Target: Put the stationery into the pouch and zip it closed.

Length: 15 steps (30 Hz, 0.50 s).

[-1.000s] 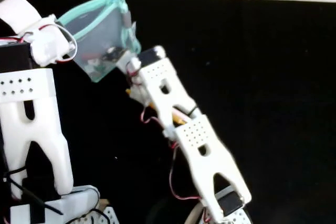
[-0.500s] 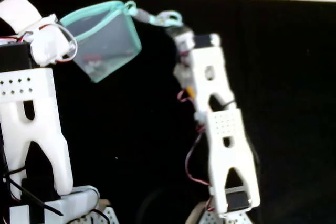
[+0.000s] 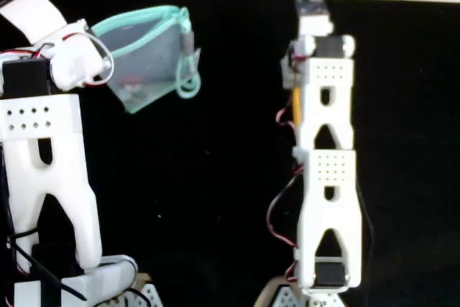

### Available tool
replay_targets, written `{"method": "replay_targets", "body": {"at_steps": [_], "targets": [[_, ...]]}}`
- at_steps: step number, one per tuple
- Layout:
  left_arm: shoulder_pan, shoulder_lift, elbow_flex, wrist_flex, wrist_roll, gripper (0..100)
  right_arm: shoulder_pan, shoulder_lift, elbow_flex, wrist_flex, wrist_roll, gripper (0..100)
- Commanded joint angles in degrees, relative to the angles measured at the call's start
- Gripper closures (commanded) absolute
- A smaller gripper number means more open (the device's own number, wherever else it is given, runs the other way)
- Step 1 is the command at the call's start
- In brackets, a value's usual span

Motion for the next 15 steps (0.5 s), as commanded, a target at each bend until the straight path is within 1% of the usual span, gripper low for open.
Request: {"method": "replay_targets", "body": {"at_steps": [1, 9, 15], "targets": [[1.27, 2.68, 0.66, 0.44, 0.35, 99, -1.01, -5.93, -7.78, -0.04, -0.88, 99.3], [1.27, 2.68, 0.66, 0.44, 0.35, 99, -7.34, -15.52, -7.96, -4.79, -0.88, 99.3], [1.27, 2.59, 0.66, 0.44, 0.35, 99, -12.62, -21.05, -7.96, -5.58, -0.88, 99.3]]}}
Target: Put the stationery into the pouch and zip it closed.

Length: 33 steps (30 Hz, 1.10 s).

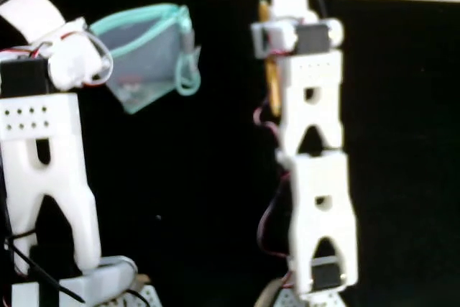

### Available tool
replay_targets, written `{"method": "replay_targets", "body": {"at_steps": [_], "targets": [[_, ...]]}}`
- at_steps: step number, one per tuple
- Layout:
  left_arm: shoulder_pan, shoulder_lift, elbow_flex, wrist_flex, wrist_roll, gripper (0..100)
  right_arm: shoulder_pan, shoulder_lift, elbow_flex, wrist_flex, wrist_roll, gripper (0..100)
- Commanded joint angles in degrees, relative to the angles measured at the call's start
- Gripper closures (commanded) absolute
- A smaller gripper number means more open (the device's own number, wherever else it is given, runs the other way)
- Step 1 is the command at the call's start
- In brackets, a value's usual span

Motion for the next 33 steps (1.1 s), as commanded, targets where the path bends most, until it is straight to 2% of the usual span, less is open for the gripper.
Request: {"method": "replay_targets", "body": {"at_steps": [1, 13, 33], "targets": [[1.27, 2.51, 0.66, 0.44, 0.35, 99, -3.21, -6.73, -6.64, -2.07, -0.53, 99.3], [1.1, 2.24, 0.57, 0.53, 0.26, 99, -9.45, -14.11, -6.46, -15.87, -0.44, 99.3], [1.01, 2.24, 0.48, 0.35, 0.26, 99, -15.25, -20.09, -6.73, -38.02, 0.97, 99.3]]}}
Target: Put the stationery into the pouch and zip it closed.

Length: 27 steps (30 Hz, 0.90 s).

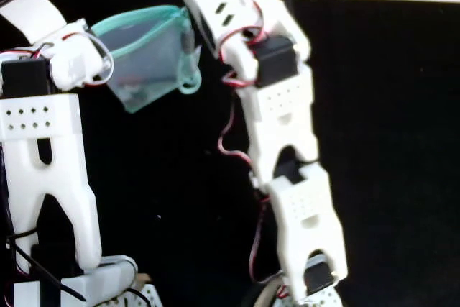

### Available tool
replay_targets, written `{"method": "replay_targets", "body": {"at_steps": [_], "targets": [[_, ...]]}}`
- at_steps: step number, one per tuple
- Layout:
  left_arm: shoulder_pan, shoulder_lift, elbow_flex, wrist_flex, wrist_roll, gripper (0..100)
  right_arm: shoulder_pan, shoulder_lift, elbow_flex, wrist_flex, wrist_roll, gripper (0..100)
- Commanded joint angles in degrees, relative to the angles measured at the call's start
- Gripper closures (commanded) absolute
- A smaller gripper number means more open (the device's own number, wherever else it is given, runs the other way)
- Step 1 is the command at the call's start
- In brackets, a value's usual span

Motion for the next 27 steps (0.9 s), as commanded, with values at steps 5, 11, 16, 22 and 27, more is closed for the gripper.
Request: {"method": "replay_targets", "body": {"at_steps": [5, 11, 16, 22, 27], "targets": [[1.19, 2.33, 0.48, 0.26, 0.26, 99, -3.03, -7.69, -6.64, -4.53, 3.69, 99.3], [1.01, 2.24, 0.48, 0.26, 0.26, 99, -8.75, -8.13, -6.64, -7.6, 5.71, 99.3], [1.01, 2.24, 0.48, 0.26, 0.26, 99, -12.62, -7.87, -6.64, -7.6, 6.07, 99.3], [1.1, 2.24, 0.48, 0.26, 0.26, 99, -15.08, -4.88, -6.81, -10.15, 5.98, 99.3], [1.01, 2.24, 0.48, 0.26, 0.26, 99, -16.31, -0.57, -6.81, -11.21, 5.71, 99.3]]}}
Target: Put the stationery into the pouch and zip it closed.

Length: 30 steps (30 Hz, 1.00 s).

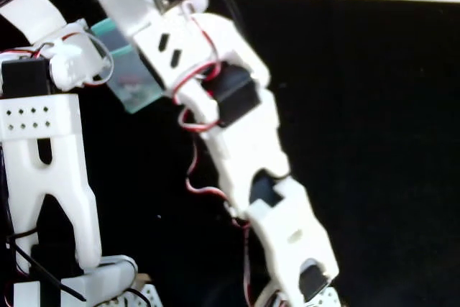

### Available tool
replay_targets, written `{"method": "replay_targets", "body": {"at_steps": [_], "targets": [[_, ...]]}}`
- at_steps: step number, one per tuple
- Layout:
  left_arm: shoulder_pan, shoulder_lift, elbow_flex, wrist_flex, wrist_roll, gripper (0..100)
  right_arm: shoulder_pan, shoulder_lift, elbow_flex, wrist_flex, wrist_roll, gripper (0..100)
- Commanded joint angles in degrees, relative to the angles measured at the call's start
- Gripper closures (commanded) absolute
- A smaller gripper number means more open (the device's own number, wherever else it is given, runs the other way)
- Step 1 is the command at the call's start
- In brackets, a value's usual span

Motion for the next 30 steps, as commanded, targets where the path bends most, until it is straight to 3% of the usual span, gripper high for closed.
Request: {"method": "replay_targets", "body": {"at_steps": [1, 11, 30], "targets": [[1.01, 2.24, 0.48, 0.26, 0.26, 99, -1.27, 0.75, -6.02, -1.45, 0.44, 99.3], [1.01, 2.24, 0.48, 0.26, 0.26, 99, -1.1, 5.93, -6.02, -2.95, 0.44, 99.3], [0.92, 2.24, 0.48, 0.26, 0.26, 99, 0.66, 6.02, -6.02, 7.52, -4.75, 99.3]]}}
